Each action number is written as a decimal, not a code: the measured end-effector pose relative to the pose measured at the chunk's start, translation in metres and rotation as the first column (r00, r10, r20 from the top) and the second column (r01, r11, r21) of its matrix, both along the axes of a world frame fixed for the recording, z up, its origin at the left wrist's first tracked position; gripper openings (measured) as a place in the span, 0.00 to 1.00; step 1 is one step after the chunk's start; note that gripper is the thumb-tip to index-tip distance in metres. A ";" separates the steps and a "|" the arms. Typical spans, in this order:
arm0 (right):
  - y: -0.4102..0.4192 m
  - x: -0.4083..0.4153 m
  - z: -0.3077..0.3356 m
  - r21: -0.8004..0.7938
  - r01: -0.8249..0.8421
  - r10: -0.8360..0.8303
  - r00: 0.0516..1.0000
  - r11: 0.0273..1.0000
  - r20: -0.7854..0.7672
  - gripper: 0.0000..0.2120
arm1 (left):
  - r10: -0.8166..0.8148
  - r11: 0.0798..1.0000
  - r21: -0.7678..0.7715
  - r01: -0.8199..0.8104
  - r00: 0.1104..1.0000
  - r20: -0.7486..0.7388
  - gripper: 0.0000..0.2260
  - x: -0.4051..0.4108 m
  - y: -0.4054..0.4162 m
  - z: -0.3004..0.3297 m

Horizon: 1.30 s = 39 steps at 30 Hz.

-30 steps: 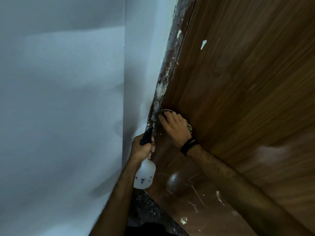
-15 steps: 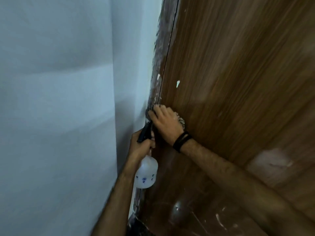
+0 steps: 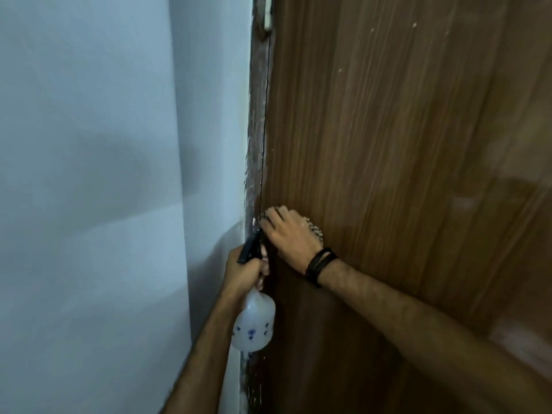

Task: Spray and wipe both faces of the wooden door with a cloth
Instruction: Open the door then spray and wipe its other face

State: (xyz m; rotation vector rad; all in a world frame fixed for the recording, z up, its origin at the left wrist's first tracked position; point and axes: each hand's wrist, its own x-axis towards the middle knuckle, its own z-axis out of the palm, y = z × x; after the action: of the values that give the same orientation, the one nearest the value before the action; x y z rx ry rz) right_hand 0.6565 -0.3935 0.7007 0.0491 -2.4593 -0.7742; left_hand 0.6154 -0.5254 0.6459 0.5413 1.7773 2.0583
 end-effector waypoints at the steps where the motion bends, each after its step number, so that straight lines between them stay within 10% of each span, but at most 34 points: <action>1: 0.003 0.006 -0.002 -0.003 -0.007 0.007 0.999 1.000 0.041 0.24 | 0.008 1.000 -0.015 -0.008 1.000 -0.002 0.10 0.006 -0.001 0.002; 17: 0.031 0.056 0.171 0.032 -0.049 0.055 0.969 0.998 -0.240 0.27 | 0.092 0.995 0.064 -0.079 0.963 -0.251 0.09 0.052 0.018 0.173; 39: 0.059 0.188 0.269 -0.116 0.103 -0.153 0.777 0.988 -0.611 0.27 | -0.267 0.919 0.143 0.366 0.849 -0.455 0.09 0.130 0.071 0.312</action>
State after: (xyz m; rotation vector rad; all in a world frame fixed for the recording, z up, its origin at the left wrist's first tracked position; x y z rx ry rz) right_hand 0.8450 -0.3349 0.9694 -0.3557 -1.8622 -0.6215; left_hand 0.7452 -0.4540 0.9578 1.3553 1.5271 2.0138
